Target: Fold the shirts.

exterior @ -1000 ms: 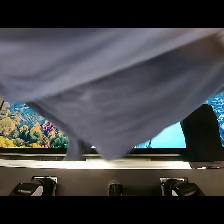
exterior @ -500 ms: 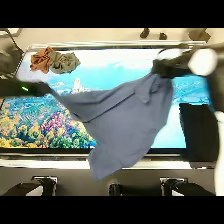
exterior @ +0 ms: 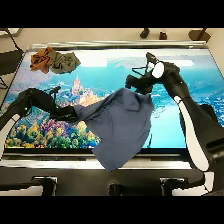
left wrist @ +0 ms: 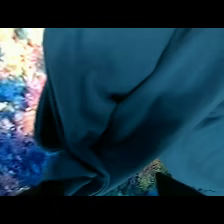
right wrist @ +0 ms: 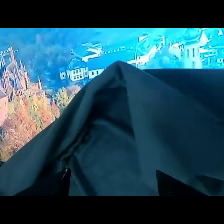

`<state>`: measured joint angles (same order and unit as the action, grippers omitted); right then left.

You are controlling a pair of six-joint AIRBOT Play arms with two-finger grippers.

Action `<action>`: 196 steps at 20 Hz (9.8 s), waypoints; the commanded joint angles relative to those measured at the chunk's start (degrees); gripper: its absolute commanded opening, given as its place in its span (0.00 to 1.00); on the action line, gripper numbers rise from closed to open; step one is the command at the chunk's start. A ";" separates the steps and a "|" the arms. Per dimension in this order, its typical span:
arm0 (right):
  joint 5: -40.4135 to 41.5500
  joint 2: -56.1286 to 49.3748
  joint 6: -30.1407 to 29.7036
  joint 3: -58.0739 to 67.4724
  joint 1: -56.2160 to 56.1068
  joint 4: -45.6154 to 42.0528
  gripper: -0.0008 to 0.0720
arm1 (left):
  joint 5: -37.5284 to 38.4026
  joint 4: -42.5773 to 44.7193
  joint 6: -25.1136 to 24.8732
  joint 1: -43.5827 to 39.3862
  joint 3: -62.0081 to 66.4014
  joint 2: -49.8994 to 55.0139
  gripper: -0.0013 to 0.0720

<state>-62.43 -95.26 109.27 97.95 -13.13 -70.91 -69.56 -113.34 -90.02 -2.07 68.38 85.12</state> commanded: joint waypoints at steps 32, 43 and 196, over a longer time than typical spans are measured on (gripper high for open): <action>-11.50 16.39 -19.93 -50.56 12.50 10.56 0.89 | 15.08 -10.75 0.37 -15.50 -11.78 3.23 0.84; 3.63 16.13 -13.84 -53.48 1.99 15.65 0.43 | 10.14 -8.61 -0.02 -15.45 -11.58 4.50 0.05; 15.37 -9.70 -9.75 2.97 13.57 8.79 0.06 | 4.55 9.29 0.02 8.76 30.25 20.68 0.05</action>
<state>-52.27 -103.44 99.02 100.90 0.45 -62.87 -65.84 -101.78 -90.00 6.70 98.72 103.26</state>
